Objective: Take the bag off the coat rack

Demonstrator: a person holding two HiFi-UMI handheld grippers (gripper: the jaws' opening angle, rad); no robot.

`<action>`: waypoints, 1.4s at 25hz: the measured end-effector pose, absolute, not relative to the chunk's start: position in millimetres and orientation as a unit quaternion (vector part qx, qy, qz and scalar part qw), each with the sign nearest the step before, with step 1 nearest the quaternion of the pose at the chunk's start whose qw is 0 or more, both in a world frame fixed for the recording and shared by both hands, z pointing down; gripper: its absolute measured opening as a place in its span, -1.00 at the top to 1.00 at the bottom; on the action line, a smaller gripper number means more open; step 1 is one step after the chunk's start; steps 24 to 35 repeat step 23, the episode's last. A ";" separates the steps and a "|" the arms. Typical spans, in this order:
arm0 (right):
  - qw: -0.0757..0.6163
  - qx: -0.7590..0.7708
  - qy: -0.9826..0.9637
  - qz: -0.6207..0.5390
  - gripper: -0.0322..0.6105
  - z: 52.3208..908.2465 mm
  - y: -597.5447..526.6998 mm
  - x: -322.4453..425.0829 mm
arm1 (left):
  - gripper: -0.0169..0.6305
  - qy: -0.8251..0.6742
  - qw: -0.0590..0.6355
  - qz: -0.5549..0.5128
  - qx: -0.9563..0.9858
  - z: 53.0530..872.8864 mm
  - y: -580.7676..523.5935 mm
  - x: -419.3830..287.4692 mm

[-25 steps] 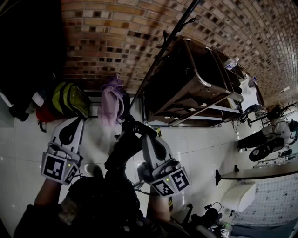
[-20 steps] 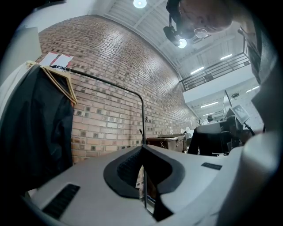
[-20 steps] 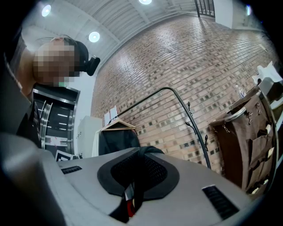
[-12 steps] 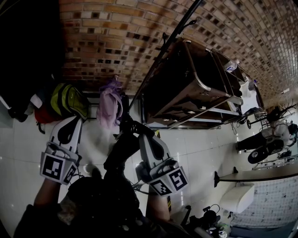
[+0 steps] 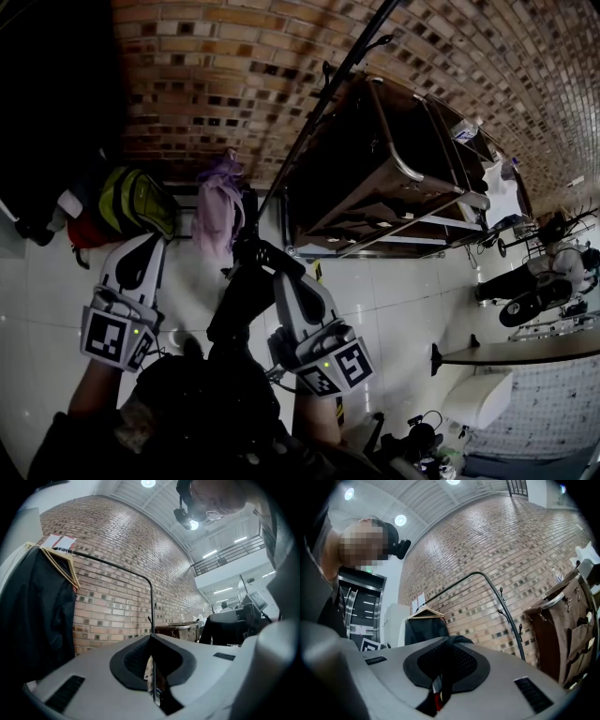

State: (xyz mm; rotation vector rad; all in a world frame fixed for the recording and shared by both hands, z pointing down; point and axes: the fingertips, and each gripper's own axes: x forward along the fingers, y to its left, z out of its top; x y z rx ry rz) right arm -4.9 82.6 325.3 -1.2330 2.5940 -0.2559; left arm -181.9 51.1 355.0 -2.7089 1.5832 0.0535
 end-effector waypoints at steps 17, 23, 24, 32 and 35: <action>0.119 -0.425 0.892 -0.094 0.82 331.7 88.6 -8.4 | 0.84 0.511 0.005 0.022 -0.859 352.1 60.9 -188.2; 0.119 -0.432 0.889 -0.098 0.82 333.5 92.1 -9.1 | 0.84 0.508 0.003 0.022 -0.861 352.7 64.3 -188.9; 0.119 -0.432 0.889 -0.098 0.82 333.5 92.1 -9.1 | 0.84 0.508 0.003 0.022 -0.861 352.7 64.3 -188.9; 0.119 -0.432 0.889 -0.098 0.82 333.5 92.1 -9.1 | 0.84 0.508 0.003 0.022 -0.861 352.7 64.3 -188.9; 0.119 -0.432 0.889 -0.098 0.82 333.5 92.1 -9.1 | 0.84 0.508 0.003 0.022 -0.861 352.7 64.3 -188.9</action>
